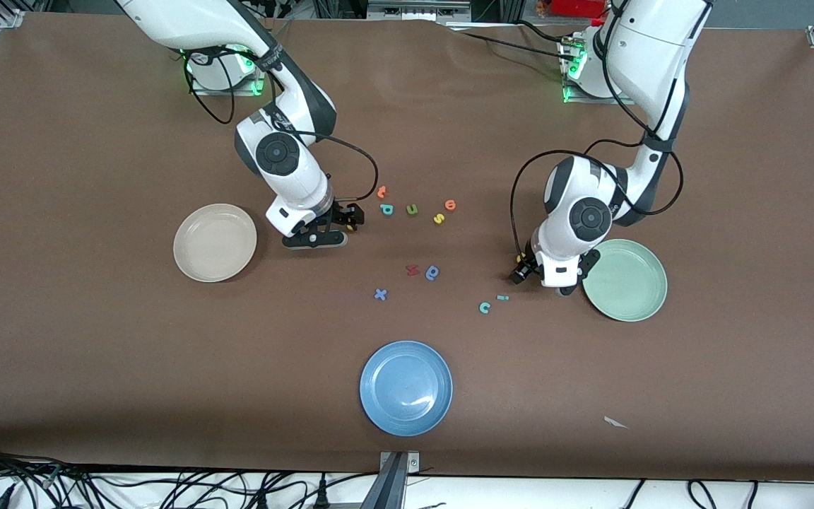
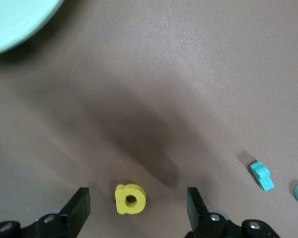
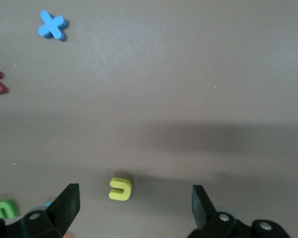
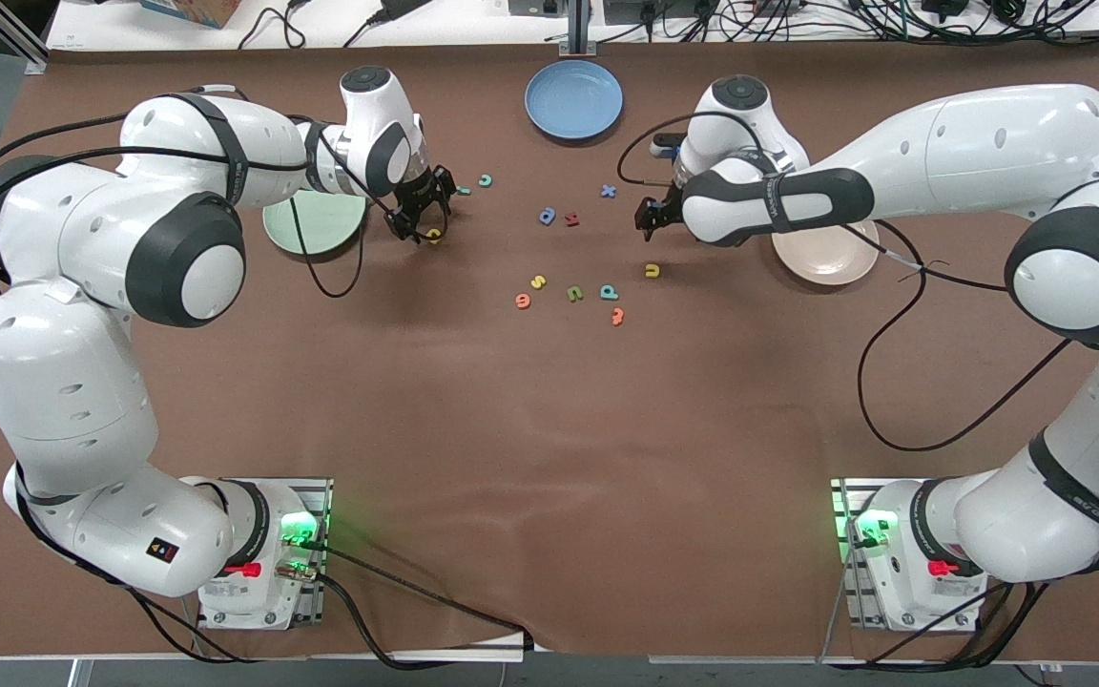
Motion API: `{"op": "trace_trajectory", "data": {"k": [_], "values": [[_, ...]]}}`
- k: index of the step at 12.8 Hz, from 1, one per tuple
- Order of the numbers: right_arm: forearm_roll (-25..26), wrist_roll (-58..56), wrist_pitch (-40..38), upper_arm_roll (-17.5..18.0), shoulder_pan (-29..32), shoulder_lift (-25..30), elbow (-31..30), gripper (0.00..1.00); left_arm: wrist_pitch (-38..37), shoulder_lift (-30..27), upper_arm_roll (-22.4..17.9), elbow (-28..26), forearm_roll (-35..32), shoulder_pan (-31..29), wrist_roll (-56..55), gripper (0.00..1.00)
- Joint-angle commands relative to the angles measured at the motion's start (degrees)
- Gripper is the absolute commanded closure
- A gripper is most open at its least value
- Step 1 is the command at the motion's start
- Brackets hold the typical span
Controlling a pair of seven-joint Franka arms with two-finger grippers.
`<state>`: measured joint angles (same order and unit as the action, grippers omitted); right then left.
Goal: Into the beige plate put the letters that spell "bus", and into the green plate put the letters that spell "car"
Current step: 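Close the left gripper on yellow b while the right gripper lowers around n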
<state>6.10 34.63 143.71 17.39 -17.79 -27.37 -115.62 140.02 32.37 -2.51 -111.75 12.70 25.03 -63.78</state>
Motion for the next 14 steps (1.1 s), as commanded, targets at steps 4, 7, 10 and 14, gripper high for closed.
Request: {"op": "trace_trajectory", "data": {"k": [4,7,10,14], "values": [[7.0,7.5,2.5,1.0,-0.4,-3.6,0.9,0.0,0.7,-1.6,-0.4,-2.2,1.1,1.1,-2.6,0.22],[7.3,9.3,2.4,1.0,-1.8,-4.9,2.2,0.01,0.8,-0.9,-0.4,-2.2,1.1,1.1,-2.7,0.22],[8.0,9.4,2.5,0.9,-1.8,-5.7,2.2,0.01,1.0,-0.2,-0.5,-2.1,1.1,1.2,-3.7,0.24],[9.4,10.9,4.0,0.7,-2.4,-7.3,3.1,0.04,1.2,0.1,-0.5,-2.0,1.1,1.2,-3.8,0.24]]}}
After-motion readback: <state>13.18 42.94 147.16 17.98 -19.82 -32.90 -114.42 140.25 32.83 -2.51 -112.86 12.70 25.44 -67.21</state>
